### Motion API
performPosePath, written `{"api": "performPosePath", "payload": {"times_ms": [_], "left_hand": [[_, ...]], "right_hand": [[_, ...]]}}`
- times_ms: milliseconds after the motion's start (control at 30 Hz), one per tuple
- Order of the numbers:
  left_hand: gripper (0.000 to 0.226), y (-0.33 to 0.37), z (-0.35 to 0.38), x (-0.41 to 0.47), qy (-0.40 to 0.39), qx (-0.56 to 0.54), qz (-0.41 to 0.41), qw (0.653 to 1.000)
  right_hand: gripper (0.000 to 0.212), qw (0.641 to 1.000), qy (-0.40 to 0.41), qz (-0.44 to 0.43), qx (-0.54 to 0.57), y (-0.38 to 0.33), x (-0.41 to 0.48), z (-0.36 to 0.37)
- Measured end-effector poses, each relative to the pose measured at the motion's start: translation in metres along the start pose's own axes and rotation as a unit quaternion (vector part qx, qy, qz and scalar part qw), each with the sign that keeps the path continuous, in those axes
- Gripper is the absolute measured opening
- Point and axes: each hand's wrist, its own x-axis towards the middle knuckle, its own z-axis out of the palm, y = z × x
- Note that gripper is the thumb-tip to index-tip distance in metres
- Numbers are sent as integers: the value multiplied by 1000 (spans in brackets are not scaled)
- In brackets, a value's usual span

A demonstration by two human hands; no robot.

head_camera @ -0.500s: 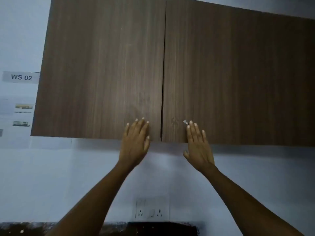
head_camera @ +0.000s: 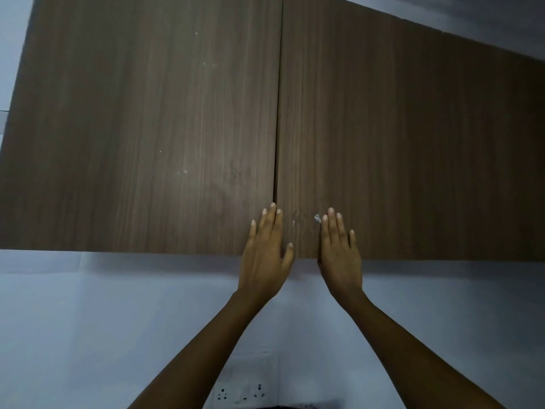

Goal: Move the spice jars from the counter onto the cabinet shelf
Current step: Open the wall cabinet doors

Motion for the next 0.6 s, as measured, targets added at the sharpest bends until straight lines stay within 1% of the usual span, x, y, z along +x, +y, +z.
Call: {"api": "performPosePath", "payload": {"times_ms": [67,133,233,300,367,433,500,600], "left_hand": [[70,8,4,5,0,-69,-33,997],[74,17,8,7,1,-146,-76,986],[81,30,11,10,6,-235,-138,962],[84,39,11,11,11,-291,-185,939],[76,50,9,11,16,-359,-222,906],[57,62,7,8,30,-398,-240,885],[49,76,2,4,42,-405,-245,880],[46,99,-5,-1,66,-394,-234,887]], "right_hand": [[88,1000,6,7,18,-3,-3,-4],[89,999,13,10,32,-3,-6,-10],[89,999,27,11,45,1,-11,-19],[89,998,36,14,49,5,-15,-25],[89,997,52,18,59,10,-21,-33],[88,995,70,20,70,15,-26,-42],[89,992,87,21,85,20,-31,-51],[91,988,107,22,106,28,-41,-66]]}}
